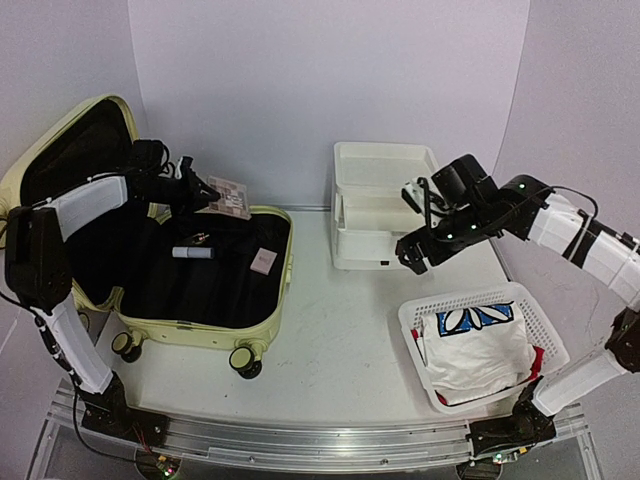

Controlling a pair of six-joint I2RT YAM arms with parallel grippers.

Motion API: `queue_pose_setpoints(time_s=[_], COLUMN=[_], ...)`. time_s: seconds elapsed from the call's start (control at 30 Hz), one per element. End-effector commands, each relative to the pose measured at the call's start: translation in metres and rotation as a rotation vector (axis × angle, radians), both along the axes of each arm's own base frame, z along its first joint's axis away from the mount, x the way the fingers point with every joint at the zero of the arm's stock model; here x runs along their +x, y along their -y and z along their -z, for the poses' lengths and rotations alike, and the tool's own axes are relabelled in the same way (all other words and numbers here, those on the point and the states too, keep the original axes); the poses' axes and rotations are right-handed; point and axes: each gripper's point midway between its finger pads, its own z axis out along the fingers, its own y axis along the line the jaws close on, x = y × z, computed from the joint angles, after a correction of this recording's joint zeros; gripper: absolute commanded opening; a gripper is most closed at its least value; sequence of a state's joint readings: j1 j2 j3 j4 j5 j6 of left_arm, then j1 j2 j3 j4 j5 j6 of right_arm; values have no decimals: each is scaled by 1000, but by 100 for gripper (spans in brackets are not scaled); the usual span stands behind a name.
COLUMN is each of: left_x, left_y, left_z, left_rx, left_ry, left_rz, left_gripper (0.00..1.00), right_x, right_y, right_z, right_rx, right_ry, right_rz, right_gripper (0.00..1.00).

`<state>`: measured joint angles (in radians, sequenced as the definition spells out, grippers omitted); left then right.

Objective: Open, take out, and arrange the luggage

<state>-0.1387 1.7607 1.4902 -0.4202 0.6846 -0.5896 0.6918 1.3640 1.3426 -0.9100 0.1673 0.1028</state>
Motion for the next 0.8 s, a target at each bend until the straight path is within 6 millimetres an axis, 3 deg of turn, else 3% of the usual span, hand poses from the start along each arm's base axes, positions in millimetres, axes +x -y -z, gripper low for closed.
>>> queue_pose_setpoints(time_s=[0.0,0.27,0.43,0.57,0.77], left_x=[-42,-106,-134,-147,-158], left_y=[7,25,37,46,47], left_z=[-47,-68,-69,-76,-77], left_rx=[-133,-291,-357,-389,-404], left_ry=[-34,-132,-186,-193,-206], left_rz=[-4,-23,-31,-20,-24], left_gripper=[3,3,3,3,3], right_x=[5,-22,-20,-20,-9], right_y=[-72,-211,-286,-323,-341], right_z=[-49,-83,-82,-77,-63], right_rx=[-19,-33,-49,-57,-83], right_ry=[225,629,765,876,926], right_rz=[-343,-919,-1046,-1073,-1071], right_gripper=[98,98,92,88,77])
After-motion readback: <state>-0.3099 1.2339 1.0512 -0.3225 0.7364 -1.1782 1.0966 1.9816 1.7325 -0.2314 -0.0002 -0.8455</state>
